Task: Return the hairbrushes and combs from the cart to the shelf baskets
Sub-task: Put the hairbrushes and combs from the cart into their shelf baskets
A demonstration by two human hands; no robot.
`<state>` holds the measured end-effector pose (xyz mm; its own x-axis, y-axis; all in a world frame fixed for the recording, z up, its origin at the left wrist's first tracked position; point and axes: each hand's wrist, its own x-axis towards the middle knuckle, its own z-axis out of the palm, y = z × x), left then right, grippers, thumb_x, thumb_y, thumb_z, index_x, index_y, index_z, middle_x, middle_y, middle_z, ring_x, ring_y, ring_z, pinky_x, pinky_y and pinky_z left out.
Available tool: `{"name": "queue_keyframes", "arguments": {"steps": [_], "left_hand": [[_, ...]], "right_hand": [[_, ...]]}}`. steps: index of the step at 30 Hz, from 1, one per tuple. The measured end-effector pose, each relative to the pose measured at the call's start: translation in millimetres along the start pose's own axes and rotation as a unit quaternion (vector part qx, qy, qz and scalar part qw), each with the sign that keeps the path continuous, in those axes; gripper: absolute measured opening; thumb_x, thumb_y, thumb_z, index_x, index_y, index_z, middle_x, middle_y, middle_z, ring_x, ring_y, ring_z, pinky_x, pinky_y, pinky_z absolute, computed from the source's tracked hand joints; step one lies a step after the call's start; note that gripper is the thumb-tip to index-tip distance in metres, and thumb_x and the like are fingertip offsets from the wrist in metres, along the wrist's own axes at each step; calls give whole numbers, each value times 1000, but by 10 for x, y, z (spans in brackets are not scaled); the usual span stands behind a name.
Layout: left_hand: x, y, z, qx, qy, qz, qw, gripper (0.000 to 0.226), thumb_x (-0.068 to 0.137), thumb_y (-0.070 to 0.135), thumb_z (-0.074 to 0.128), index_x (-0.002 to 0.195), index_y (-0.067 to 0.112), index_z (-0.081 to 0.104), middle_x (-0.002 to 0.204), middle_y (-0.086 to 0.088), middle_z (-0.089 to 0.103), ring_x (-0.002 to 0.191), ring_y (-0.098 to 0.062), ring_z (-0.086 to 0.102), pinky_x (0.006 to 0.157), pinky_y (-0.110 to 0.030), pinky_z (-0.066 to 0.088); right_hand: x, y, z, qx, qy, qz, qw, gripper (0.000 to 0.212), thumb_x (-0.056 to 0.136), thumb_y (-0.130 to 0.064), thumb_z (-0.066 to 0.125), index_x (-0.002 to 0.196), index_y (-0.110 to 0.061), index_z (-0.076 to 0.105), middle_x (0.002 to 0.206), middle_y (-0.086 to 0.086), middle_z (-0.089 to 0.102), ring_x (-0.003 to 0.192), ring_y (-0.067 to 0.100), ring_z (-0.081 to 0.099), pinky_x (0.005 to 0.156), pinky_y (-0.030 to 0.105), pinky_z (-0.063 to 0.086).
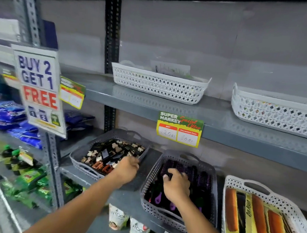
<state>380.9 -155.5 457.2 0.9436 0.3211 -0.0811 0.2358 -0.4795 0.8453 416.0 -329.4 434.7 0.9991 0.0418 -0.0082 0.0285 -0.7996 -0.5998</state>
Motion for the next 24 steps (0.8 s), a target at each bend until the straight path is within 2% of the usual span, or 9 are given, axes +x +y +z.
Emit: {"name": "queue_keyframes", "arguments": {"steps": [4, 6, 8, 10, 13, 15, 19, 21, 24], "left_hand": [[-355, -254, -520, -39, 91, -28, 995, 25, 90, -3, 51, 110, -9, 65, 106, -23, 68, 101, -37, 63, 94, -44, 50], [-544, -442, -712, -54, 121, -52, 990, 19, 89, -4, 51, 98, 1, 67, 83, -8, 65, 78, -22, 60, 75, -32, 54], [-814, -651, -912, -50, 156, -81, 983, 26, 89, -9, 48, 76, 11, 59, 59, 6, 55, 59, -13, 47, 52, -15, 42], [-1098, -891, -1100, -40, 190, -113, 974, 37, 90, -9, 46, 62, 16, 49, 50, 3, 45, 50, -14, 38, 40, -14, 32], [-1495, -1245, -1347, -21, 256, -178, 950, 22, 88, 3, 49, 72, 14, 60, 68, -12, 55, 65, -25, 53, 56, -24, 42], [-1734, -1494, -1475, 3, 285, -207, 936, 24, 88, 5, 47, 102, 4, 66, 90, -21, 66, 85, -33, 63, 76, -33, 50], [-2179, -1924, -1634, 41, 306, -281, 909, 45, 92, 4, 43, 137, -2, 44, 133, -23, 56, 119, -35, 55, 99, -37, 43], [-2317, -2153, -1682, 66, 308, -322, 893, 47, 94, 9, 44, 140, -1, 39, 144, -23, 47, 129, -36, 47, 102, -36, 39], [-2464, -2574, -1713, 74, 303, -372, 874, 38, 92, 8, 45, 128, 0, 49, 131, -24, 56, 114, -38, 57, 88, -38, 47]], "right_hand": [[-157, -312, 158, 27, -25, -73, 997, 33, 93, -36, 51, 124, -30, 58, 129, 10, 52, 118, 31, 51, 94, 38, 44], [-260, -478, 269, 44, -36, -121, 991, 32, 92, -34, 53, 122, -26, 60, 128, 10, 56, 118, 28, 52, 97, 37, 44], [-419, -674, 437, 50, -67, -163, 983, 31, 93, -31, 54, 122, -23, 60, 128, 11, 54, 117, 28, 52, 98, 36, 43], [-596, -866, 631, 61, -102, -202, 972, 32, 93, -27, 54, 124, -19, 60, 130, 12, 53, 117, 30, 53, 98, 34, 42], [-848, -1109, 943, 59, -163, -257, 951, 37, 93, -26, 52, 128, -15, 56, 134, 14, 53, 119, 31, 53, 98, 36, 42], [-1021, -1240, 1155, 47, -211, -279, 936, 41, 96, -27, 48, 135, -15, 50, 140, 12, 48, 123, 31, 51, 100, 38, 43], [-1391, -1474, 1624, 20, -266, -323, 908, 46, 99, -29, 44, 142, -13, 43, 148, 9, 43, 129, 30, 45, 102, 37, 39], [-1550, -1556, 1849, 10, -289, -329, 899, 47, 99, -29, 45, 142, -11, 43, 148, 9, 42, 130, 30, 45, 103, 38, 39], [-1785, -1634, 2271, -22, -320, -352, 879, 47, 98, -26, 45, 141, -9, 43, 148, 9, 43, 132, 30, 44, 104, 38, 38]]}}
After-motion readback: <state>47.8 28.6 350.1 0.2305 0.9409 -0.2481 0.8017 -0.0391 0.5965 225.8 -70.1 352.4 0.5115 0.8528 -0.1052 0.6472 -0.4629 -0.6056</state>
